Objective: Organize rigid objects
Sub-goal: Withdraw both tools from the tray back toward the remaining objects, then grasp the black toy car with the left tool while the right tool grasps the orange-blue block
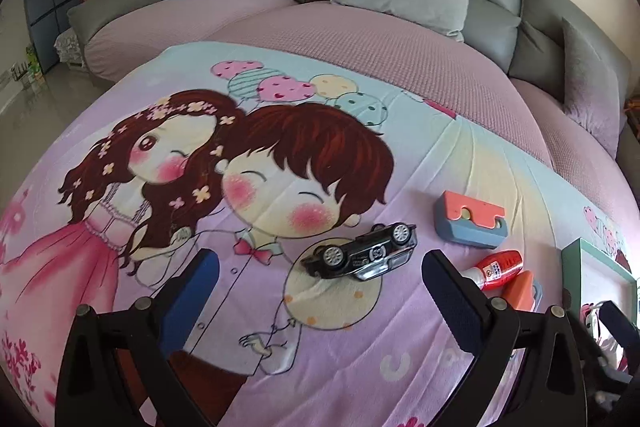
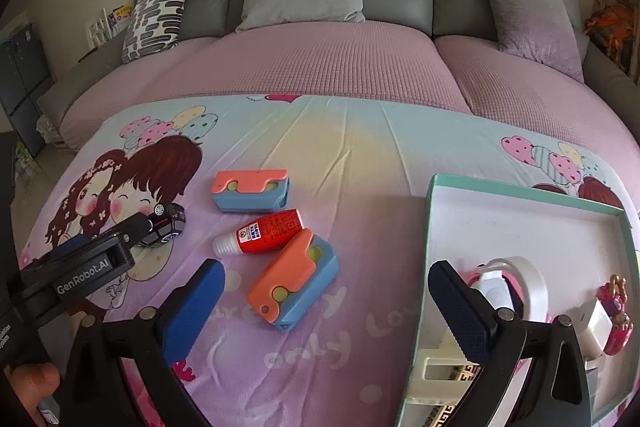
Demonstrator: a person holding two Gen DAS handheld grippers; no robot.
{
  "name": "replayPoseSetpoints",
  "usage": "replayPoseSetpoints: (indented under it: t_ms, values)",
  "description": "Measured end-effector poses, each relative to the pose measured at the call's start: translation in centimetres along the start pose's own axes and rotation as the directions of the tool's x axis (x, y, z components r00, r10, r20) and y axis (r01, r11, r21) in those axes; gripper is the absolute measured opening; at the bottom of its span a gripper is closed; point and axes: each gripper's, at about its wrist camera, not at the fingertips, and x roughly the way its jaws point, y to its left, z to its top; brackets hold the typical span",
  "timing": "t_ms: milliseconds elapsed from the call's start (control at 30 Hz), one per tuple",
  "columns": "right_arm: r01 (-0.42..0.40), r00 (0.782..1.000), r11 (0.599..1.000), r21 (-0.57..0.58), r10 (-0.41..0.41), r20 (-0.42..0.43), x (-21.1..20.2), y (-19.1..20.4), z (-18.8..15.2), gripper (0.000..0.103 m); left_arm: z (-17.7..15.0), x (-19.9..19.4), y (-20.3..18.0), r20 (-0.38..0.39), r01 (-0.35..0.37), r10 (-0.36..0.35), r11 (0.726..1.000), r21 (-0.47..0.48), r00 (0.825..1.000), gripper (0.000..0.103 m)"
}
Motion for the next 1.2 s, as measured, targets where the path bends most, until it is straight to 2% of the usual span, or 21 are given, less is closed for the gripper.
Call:
replayPoseSetpoints:
  t_ms: [100,267,567,767,833,900,967,1067,1100,1200]
  values:
    - [-0.007,1.000,1.000,-0.006,0.007,-0.004,1.0,0.5,0.0,0.103,0.1,0.6,-0.8,0.005,0.012,-0.012,1.000,0.024,1.000,0.101]
    - [-0.004,0.999,0.999,-0.032,0.003,-0.040,2.5,1.3,-0.4,0.103,0.3,2.0,-1.1,-0.017,0.058,-0.058,0.998,-0.008,0.998,0.101]
    - [-0.003,0.995,1.000,-0.007,0.002,-0.099,4.5,1.3,-0.9,0.099,0.4,3.4,-0.8,-0.031,0.028,-0.029,0.999,-0.028,0.999,0.101]
    - [-0.010,0.994,1.000,0.012,0.011,-0.106,4.9,1.2,-1.0,0.098,0.3,3.8,-1.5,-0.041,0.007,-0.006,1.000,0.015,0.999,0.100]
    - [-0.007,0.994,1.000,0.010,0.008,-0.108,5.1,1.3,-1.1,0.094,0.2,3.9,-1.7,-0.043,-0.004,0.005,1.000,0.031,0.999,0.099]
    - [0.003,0.994,1.000,0.006,-0.002,-0.108,5.2,1.4,-1.2,0.088,0.2,4.0,-1.9,-0.048,-0.012,0.014,0.999,0.044,0.999,0.094]
    - [0.006,0.994,1.000,0.012,-0.004,-0.106,5.1,1.3,-1.3,0.087,0.1,4.1,-2.1,-0.055,-0.013,0.016,0.999,0.051,0.998,0.088]
    - [0.004,0.995,1.000,0.010,-0.003,-0.103,5.0,1.5,-1.3,0.076,0.1,4.1,-2.1,-0.056,-0.015,0.019,0.998,0.066,0.998,0.082]
    - [0.002,0.995,1.000,0.009,-0.001,-0.103,5.0,1.5,-1.4,0.074,0.1,4.0,-2.2,-0.057,-0.013,0.018,0.997,0.074,0.998,0.074]
    - [0.002,0.995,1.000,0.007,-0.001,-0.098,4.9,1.5,-1.4,0.069,0.0,3.9,-2.5,-0.060,-0.012,0.018,0.995,0.101,0.998,0.072]
